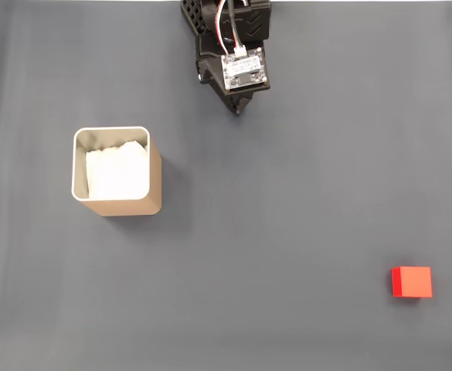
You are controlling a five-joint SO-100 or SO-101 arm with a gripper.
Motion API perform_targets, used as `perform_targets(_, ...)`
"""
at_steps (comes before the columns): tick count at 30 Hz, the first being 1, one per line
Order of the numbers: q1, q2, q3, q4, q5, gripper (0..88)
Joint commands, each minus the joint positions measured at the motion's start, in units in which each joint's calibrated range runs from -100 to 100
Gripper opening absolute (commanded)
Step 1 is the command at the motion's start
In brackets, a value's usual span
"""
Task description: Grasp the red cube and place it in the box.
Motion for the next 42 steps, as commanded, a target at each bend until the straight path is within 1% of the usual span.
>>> perform_targets(1,0.48,0.0,0.55,0.65,0.05,0.8)
perform_targets(22,1.83,0.0,0.55,-0.09,0.63,0.2)
perform_targets(31,2.04,1.56,0.46,-25.36,-1.17,0.2)
perform_targets(34,1.4,3.03,-1.0,-32.26,-1.76,0.2)
perform_targets(37,0.48,4.76,-3.92,-36.2,-2.3,0.2)
perform_targets(42,-1.15,9.35,-11.12,-38.82,-2.98,0.2)
